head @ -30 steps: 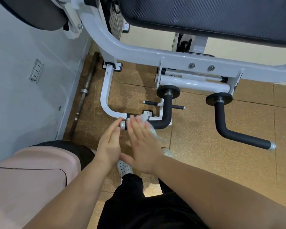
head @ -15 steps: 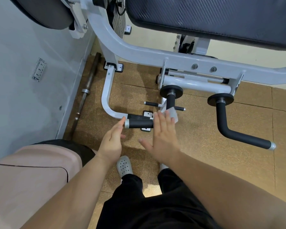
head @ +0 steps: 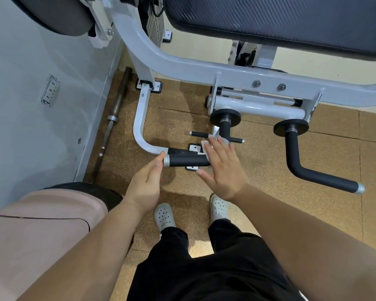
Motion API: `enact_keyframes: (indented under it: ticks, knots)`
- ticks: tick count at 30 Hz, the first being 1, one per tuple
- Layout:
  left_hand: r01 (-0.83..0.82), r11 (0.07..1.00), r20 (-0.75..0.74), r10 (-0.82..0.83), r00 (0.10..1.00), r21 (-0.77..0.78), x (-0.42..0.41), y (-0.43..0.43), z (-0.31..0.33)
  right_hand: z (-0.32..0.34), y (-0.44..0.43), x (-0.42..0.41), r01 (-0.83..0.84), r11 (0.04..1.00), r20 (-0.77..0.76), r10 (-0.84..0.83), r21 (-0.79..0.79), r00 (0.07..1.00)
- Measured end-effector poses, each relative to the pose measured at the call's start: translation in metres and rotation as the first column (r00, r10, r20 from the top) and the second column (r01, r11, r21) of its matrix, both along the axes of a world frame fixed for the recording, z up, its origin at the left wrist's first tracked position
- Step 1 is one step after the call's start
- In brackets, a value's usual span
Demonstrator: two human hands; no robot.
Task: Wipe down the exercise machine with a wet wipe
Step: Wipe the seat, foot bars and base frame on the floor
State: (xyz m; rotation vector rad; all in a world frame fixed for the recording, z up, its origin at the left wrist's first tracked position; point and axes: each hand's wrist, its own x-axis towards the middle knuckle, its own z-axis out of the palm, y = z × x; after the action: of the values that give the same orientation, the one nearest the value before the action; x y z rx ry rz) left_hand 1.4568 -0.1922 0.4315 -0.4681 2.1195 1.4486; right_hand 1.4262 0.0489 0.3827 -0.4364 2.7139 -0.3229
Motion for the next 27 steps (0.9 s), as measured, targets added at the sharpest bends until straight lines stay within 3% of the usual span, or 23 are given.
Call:
enact_keyframes:
  ticks: [4,10,12,14,16,21,24,27]
  knots:
    - [0.136,0.987,-0.084,-0.143,0.986,-0.085,0.001,-0.001,0.004,0.014,-0.036,0.010,0.120,0.991,0.019,-0.121,0.065,0.992]
    - [0.226,0.949,-0.134,-0.259,0.957,-0.221,-0.002,0.000,0.001,0.001,-0.066,0.042,-0.223,0.971,-0.033,0.221,-0.087,0.975]
    - [0.312,0.864,-0.109,-0.382,0.918,-0.396,-0.004,0.000,-0.002,0.001,-0.049,0.033,-0.193,0.980,-0.042,0.191,-0.055,0.981]
    - [0.368,0.703,-0.099,-0.528,0.844,-0.608,-0.004,0.001,-0.001,0.000,-0.028,0.019,-0.060,0.996,0.026,0.058,0.061,0.998]
    - [0.380,0.628,-0.129,-0.612,0.780,-0.679,-0.003,0.007,0.001,0.000,-0.007,0.004,0.019,0.996,0.051,-0.023,0.091,0.998]
    - [0.413,0.743,-0.059,-0.517,0.854,-0.527,-0.005,0.022,-0.001,-0.003,0.021,-0.038,0.143,0.986,0.105,-0.135,-0.080,0.985]
    - [0.388,0.832,-0.037,-0.437,0.899,-0.398,-0.014,0.022,-0.003,0.001,0.009,-0.042,0.223,0.973,0.126,-0.214,-0.056,0.969]
    - [0.284,0.945,-0.040,-0.294,0.955,-0.164,-0.018,0.018,-0.004,0.012,-0.015,-0.016,0.105,0.993,0.093,-0.110,0.061,0.990]
